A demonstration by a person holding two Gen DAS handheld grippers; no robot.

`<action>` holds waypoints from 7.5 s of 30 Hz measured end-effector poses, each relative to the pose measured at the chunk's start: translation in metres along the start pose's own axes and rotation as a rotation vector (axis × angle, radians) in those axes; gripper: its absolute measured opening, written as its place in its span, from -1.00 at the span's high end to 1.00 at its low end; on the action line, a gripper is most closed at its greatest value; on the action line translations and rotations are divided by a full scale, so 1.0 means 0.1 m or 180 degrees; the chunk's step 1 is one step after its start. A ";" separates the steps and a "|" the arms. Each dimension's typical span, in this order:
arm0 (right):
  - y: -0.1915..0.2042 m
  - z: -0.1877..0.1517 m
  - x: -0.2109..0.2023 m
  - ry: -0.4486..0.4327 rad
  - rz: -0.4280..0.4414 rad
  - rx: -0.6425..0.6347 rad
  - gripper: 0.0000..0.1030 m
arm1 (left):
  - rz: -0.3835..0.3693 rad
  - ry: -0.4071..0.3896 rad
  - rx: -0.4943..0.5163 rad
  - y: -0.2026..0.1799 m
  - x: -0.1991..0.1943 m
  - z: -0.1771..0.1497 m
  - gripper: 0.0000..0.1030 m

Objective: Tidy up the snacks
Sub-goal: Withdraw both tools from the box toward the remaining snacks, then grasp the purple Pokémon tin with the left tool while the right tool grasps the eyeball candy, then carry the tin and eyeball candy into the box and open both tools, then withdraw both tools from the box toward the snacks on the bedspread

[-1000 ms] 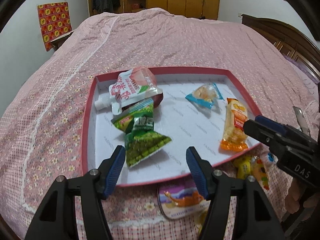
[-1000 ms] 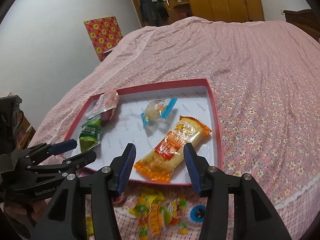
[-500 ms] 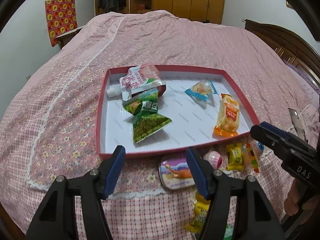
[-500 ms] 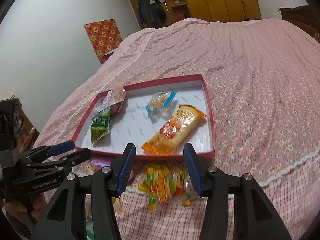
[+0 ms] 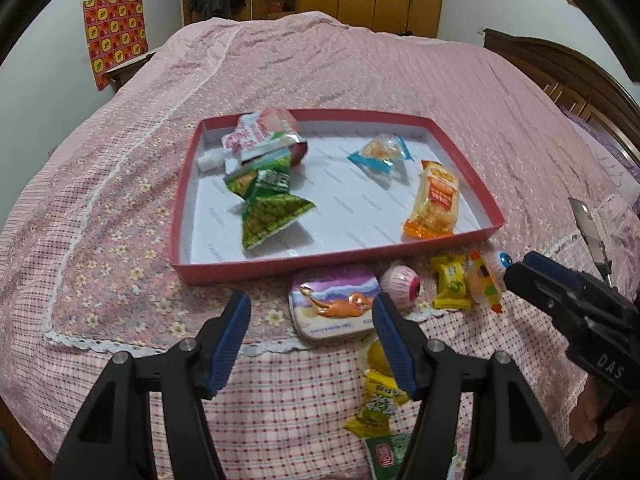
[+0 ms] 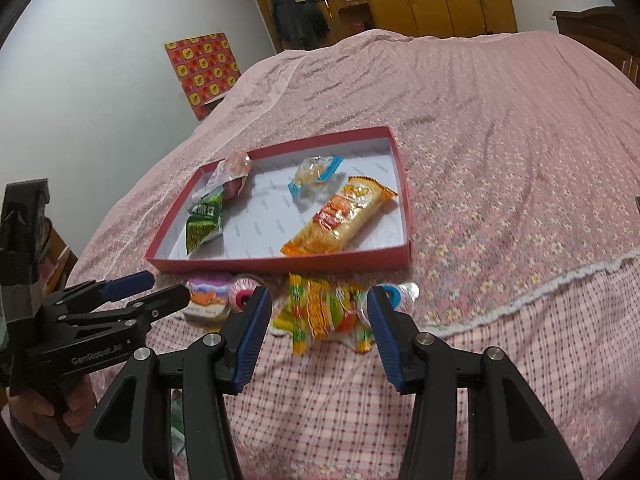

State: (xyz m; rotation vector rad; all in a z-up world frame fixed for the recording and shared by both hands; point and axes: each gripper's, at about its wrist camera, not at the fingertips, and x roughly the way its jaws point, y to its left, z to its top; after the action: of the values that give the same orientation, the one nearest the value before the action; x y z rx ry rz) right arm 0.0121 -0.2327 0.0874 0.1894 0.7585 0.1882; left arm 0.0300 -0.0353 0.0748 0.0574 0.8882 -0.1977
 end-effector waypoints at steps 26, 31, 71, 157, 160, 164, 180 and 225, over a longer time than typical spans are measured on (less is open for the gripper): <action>-0.30 -0.24 0.05 0.0062 0.0110 0.0186 0.01 | 0.0092 0.0179 0.0034 -0.25 0.53 0.02 -0.36; -0.33 -0.25 0.08 0.0079 0.0146 0.0218 0.01 | 0.0133 0.0138 0.0033 -0.25 0.56 0.02 -0.36; -0.37 -0.07 0.37 0.0040 -0.0129 0.0490 0.02 | 0.0046 -0.0066 -0.0265 0.21 0.21 -0.10 -0.27; -0.04 0.73 0.50 0.0000 -0.0083 -0.0205 0.26 | -0.0083 -0.0354 -0.0096 0.03 0.47 0.71 -0.26; -0.06 0.79 0.59 -0.0025 -0.0084 -0.0191 0.26 | -0.0075 -0.0341 -0.0096 0.04 0.57 0.73 -0.26; -0.06 0.86 0.71 -0.0051 -0.0103 -0.0221 0.26 | -0.0053 -0.0401 -0.0052 0.00 0.63 0.78 -0.27; -0.13 0.89 1.04 -0.0113 -0.0123 -0.0275 0.25 | 0.0030 -0.0355 0.0102 -0.14 0.93 0.81 -0.27; 0.04 0.23 0.16 -0.0102 0.0031 0.0021 0.04 | -0.0023 -0.0135 0.0135 0.11 0.02 0.14 -0.32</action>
State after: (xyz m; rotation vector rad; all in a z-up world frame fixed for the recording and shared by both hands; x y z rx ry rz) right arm 0.0391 -0.2276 0.0947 0.2020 0.7264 0.1915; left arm 0.0437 -0.0269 0.0820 0.0892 0.8421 -0.2236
